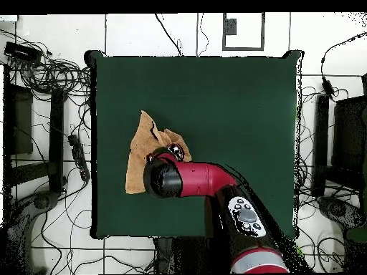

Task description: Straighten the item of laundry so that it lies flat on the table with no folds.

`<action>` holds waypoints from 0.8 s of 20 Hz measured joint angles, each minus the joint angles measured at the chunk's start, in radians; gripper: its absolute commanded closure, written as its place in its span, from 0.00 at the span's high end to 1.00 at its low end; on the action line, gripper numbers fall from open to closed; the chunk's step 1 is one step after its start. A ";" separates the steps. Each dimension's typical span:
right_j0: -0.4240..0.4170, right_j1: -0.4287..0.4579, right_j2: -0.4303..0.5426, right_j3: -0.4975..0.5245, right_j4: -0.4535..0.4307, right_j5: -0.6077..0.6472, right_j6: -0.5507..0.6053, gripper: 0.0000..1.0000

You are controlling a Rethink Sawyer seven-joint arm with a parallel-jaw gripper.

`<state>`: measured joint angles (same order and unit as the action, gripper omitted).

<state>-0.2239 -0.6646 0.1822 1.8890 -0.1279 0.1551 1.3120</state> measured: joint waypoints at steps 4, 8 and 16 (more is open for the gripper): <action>0.000 -0.001 0.000 -0.007 0.000 0.000 0.000 0.00; 0.000 -0.002 0.000 -0.013 0.000 0.000 0.000 0.00; 0.000 -0.051 -0.001 -0.011 0.000 0.042 0.000 0.00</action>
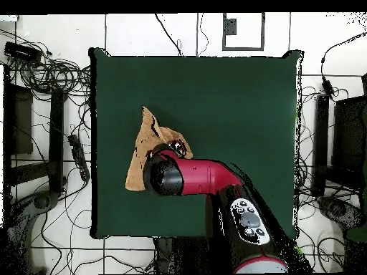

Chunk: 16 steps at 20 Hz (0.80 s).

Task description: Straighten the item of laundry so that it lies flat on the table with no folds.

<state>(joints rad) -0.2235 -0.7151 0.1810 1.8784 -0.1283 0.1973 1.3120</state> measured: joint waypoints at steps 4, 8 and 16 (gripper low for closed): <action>0.006 -0.073 -0.012 0.000 0.000 0.094 0.000 0.00; 0.010 -0.127 -0.026 0.000 0.000 0.166 0.000 0.00; 0.018 -0.214 -0.051 0.001 -0.001 0.252 0.000 0.00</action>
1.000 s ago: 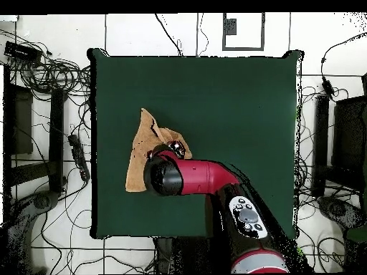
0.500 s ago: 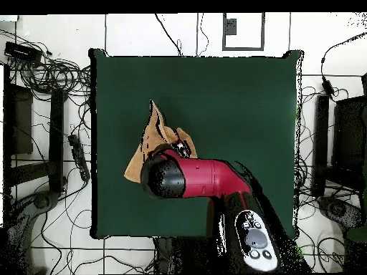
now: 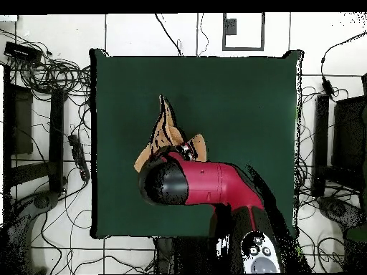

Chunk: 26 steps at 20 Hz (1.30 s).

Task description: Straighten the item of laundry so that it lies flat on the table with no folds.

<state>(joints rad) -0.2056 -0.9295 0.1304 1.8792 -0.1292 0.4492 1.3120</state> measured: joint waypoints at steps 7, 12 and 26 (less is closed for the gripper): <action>-0.009 -0.023 -0.003 0.000 0.002 0.000 0.000 0.00; -0.037 -0.024 -0.003 0.003 0.009 -0.001 0.000 0.00; -0.102 -0.013 0.015 0.030 0.020 -0.035 0.000 0.00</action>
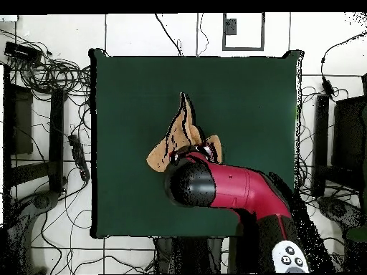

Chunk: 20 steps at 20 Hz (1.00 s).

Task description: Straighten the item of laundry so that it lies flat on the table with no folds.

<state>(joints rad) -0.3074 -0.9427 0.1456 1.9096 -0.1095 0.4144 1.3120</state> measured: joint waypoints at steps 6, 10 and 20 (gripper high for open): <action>-0.025 -0.007 0.010 0.000 0.000 0.000 0.000 0.00; -0.056 -0.007 0.021 0.000 -0.001 0.000 0.000 0.00; -0.078 0.023 0.079 -0.008 -0.005 0.000 0.000 0.00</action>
<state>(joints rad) -0.3850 -0.9200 0.2242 1.9019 -0.1140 0.4144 1.3120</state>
